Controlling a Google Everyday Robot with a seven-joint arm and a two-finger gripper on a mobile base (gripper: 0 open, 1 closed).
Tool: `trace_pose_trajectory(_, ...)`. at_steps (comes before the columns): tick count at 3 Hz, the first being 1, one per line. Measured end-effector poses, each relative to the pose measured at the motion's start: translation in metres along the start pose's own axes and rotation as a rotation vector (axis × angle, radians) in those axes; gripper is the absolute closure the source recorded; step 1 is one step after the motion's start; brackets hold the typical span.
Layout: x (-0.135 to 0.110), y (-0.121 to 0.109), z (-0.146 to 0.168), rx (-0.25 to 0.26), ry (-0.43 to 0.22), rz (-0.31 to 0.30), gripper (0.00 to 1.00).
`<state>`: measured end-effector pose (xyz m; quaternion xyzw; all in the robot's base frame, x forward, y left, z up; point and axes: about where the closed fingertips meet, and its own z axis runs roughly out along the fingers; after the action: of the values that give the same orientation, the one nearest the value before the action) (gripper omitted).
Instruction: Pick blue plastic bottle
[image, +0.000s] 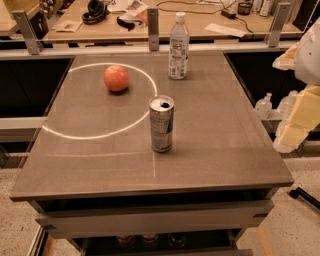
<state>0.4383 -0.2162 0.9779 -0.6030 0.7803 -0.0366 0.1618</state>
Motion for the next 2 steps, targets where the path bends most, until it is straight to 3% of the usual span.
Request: trace_pose_trajectory(2,0.0019,-0.0026,-0.0013,0.000,-0.020,0.004,0.00)
